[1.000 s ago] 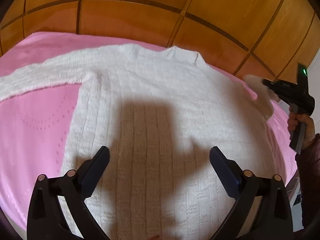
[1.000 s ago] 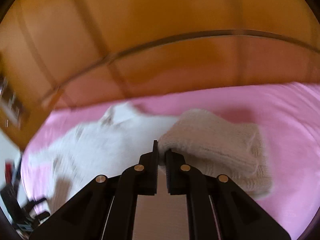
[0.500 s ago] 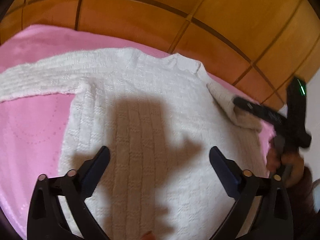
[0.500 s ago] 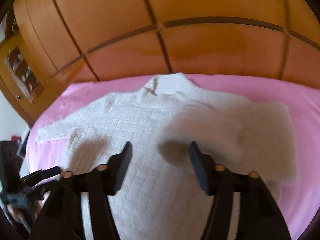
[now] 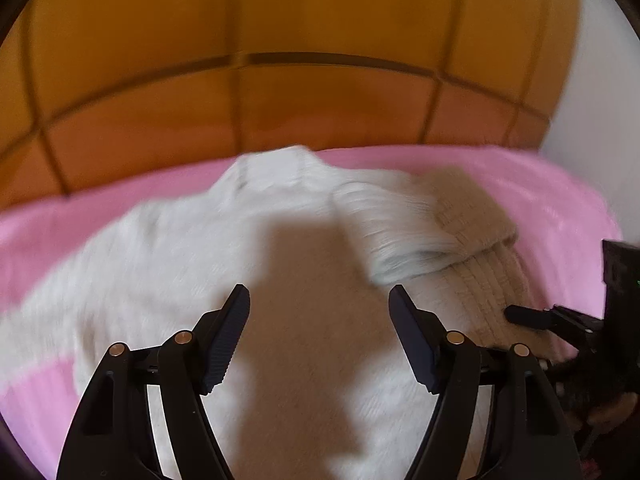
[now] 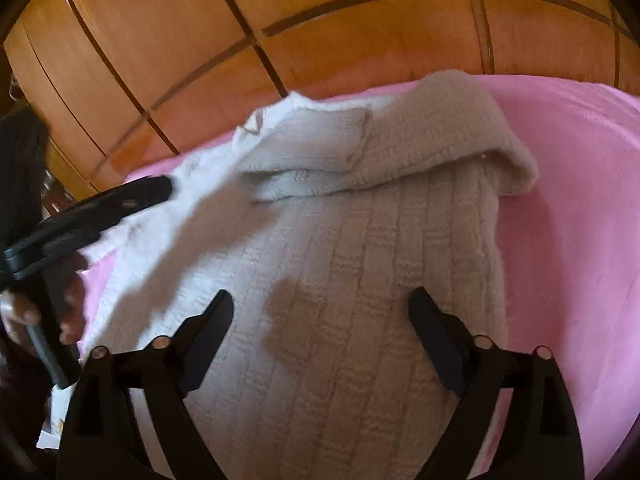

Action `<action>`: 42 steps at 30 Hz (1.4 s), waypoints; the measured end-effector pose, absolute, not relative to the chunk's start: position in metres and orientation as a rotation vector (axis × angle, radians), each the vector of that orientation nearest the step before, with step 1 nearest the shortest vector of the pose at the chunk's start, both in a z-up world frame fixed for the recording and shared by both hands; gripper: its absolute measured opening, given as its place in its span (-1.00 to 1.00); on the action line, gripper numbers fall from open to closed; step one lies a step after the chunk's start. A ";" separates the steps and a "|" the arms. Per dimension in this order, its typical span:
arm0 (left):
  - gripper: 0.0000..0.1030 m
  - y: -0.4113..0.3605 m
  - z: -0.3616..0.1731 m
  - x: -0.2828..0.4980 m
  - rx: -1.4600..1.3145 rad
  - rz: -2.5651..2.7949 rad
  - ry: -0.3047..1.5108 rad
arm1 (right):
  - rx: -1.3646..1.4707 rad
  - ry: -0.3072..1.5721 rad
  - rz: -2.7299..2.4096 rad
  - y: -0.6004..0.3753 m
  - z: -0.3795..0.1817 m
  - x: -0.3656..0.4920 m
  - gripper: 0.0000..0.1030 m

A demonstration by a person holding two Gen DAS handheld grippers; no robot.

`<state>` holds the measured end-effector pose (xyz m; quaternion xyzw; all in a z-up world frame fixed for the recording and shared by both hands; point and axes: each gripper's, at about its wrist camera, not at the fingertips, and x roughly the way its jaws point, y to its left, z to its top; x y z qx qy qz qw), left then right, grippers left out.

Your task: Fold small clothes

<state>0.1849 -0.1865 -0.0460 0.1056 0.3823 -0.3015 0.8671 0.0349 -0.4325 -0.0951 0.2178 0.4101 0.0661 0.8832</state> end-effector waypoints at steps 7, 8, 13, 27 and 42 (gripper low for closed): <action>0.38 -0.264 -0.069 0.194 0.493 -0.687 0.775 | 0.545 0.757 0.179 -0.440 -0.103 0.028 0.89; 0.38 -0.271 -0.073 0.199 0.501 -0.692 0.784 | 0.562 0.748 0.191 -0.442 -0.103 0.027 0.90; -0.69 -0.280 -0.084 0.233 0.394 -0.649 0.884 | 0.586 0.729 0.210 -0.445 -0.104 0.025 0.92; -0.91 -0.114 -0.115 0.286 -0.583 -0.546 1.049 | 0.652 0.774 0.184 -0.445 -0.093 0.036 0.94; -0.91 -0.077 -0.108 0.276 -0.529 -0.465 0.999 | 0.622 0.750 0.023 -0.468 -0.062 0.113 0.94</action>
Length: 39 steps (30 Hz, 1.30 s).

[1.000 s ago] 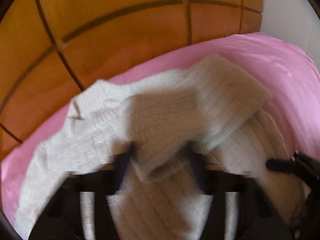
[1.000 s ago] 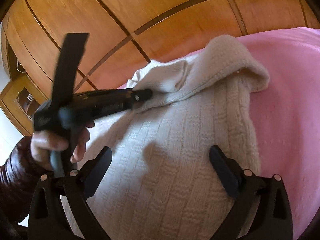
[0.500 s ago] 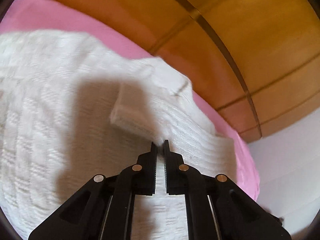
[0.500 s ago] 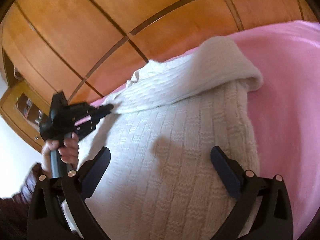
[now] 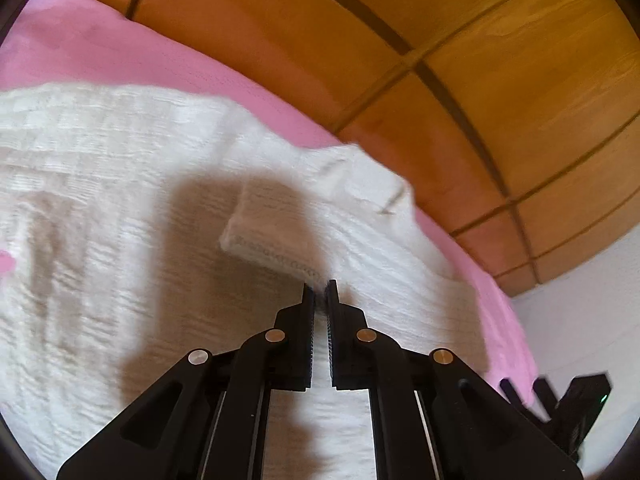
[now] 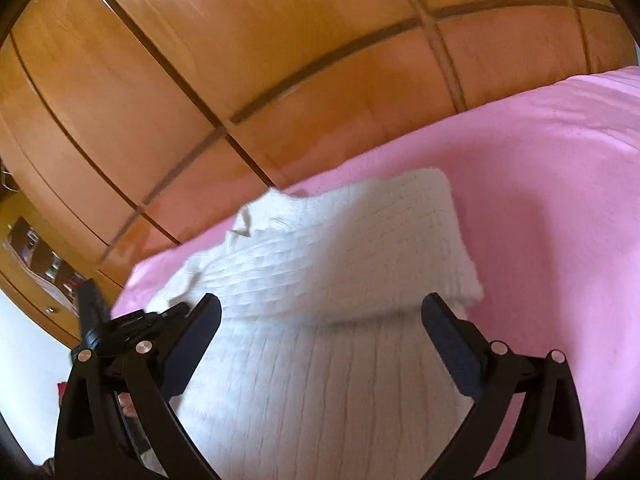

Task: Fold small clothes
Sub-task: 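Grasp the other sleeve with the left gripper and fold it across the body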

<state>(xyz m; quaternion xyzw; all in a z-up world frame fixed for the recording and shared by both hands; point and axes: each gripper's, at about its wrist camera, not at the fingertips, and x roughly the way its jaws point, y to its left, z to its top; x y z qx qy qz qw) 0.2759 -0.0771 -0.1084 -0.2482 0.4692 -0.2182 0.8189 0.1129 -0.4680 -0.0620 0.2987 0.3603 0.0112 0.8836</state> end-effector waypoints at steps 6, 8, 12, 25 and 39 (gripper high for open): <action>-0.73 -0.067 -0.124 0.285 -0.452 -0.394 1.045 | 0.457 0.869 -0.077 -0.443 -0.101 0.141 0.93; -0.73 -0.054 -0.125 0.285 -0.471 -0.358 1.043 | 0.396 0.866 -0.101 -0.435 -0.104 0.140 0.93; -0.73 -0.025 -0.119 0.281 -0.480 -0.294 1.027 | 0.271 0.896 -0.150 -0.420 -0.111 0.144 0.97; 0.54 0.185 -0.097 0.204 -0.739 0.018 0.835 | 0.149 0.937 -0.219 -0.404 -0.116 0.150 0.97; 0.30 0.370 -0.121 0.194 -1.156 0.237 0.681 | 0.125 0.927 -0.235 -0.400 -0.114 0.149 0.97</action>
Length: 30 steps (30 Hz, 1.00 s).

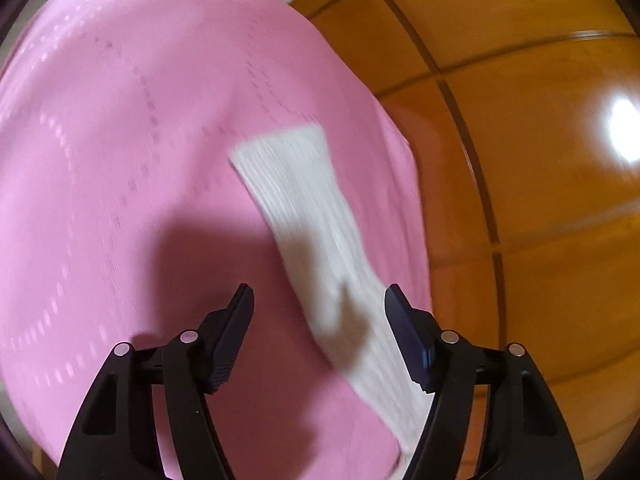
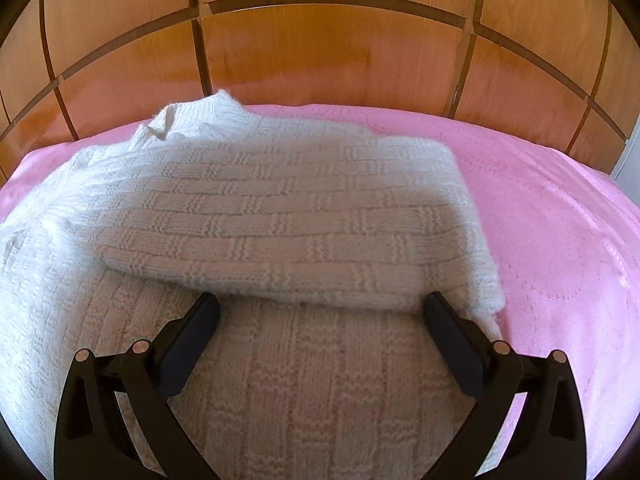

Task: Fold small clothes
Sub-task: 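Grasp the other sleeve with the left gripper and fold it across the body, then open the left gripper and lift it off the folded sleeve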

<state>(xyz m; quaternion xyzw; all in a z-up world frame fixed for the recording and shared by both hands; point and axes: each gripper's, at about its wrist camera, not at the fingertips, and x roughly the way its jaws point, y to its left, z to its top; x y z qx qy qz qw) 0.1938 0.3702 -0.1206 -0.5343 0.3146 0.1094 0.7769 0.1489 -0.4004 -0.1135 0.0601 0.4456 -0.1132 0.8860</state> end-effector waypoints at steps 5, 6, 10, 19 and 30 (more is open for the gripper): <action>-0.56 0.390 -0.125 0.216 -1.104 0.290 0.724 | 0.120 0.925 -0.237 -0.400 -0.113 0.148 0.97; -0.83 0.383 -0.126 0.222 -1.077 0.304 0.744 | 0.120 0.925 -0.237 -0.400 -0.113 0.148 0.97; -0.89 0.356 -0.106 0.231 -0.988 0.248 0.718 | 0.117 0.924 -0.238 -0.400 -0.113 0.148 0.97; -0.89 0.238 -0.052 0.255 -0.798 -0.060 0.687 | 0.119 0.919 -0.238 -0.401 -0.113 0.148 0.97; -0.83 0.068 -0.080 0.270 -0.529 -0.313 0.881 | 0.138 0.911 -0.228 -0.403 -0.113 0.147 0.97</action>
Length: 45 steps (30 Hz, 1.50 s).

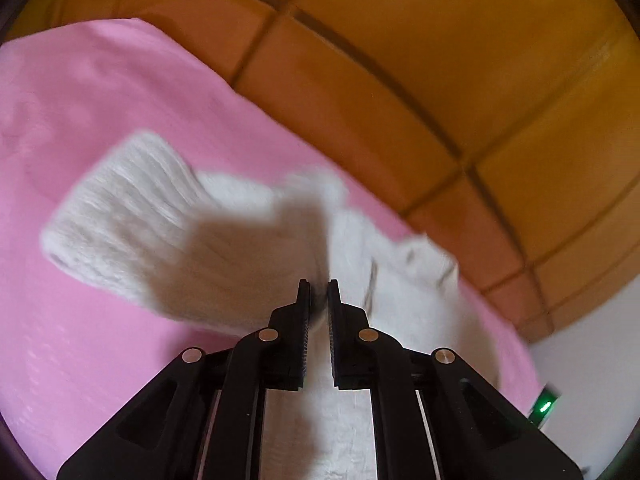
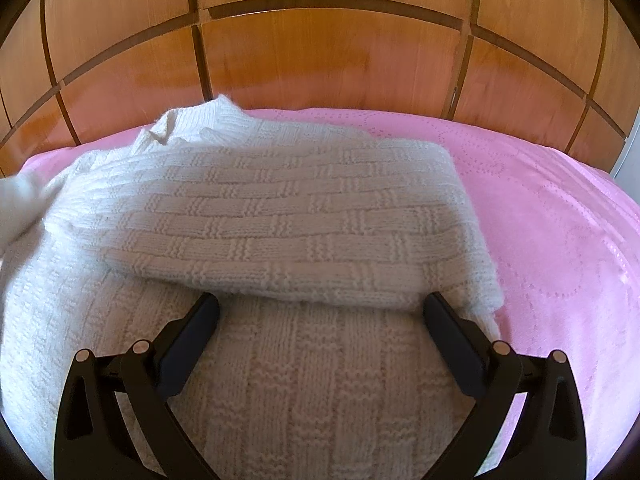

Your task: Fold small clothes

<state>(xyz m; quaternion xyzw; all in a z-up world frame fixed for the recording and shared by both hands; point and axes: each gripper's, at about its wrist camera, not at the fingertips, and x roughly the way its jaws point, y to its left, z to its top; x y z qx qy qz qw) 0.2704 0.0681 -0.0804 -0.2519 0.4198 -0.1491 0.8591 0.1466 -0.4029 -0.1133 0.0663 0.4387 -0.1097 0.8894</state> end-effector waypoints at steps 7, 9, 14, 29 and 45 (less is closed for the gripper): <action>-0.20 0.049 -0.087 0.232 -0.380 -0.325 0.877 | 0.148 0.926 -0.229 -0.403 -0.105 0.147 0.91; -0.20 0.041 -0.088 0.219 -0.351 -0.315 0.860 | 0.196 0.886 -0.175 -0.397 -0.089 0.145 0.63; -0.20 0.032 -0.098 0.195 -0.304 -0.344 0.854 | 0.434 0.908 0.264 -0.339 -0.064 0.171 0.20; -0.20 0.036 -0.128 0.179 -0.341 -0.384 0.852 | 0.701 1.170 0.480 -0.208 -0.122 0.272 -0.85; -0.20 0.034 -0.132 0.171 -0.348 -0.388 0.840 | 0.430 0.618 0.349 -0.313 0.068 0.218 -0.89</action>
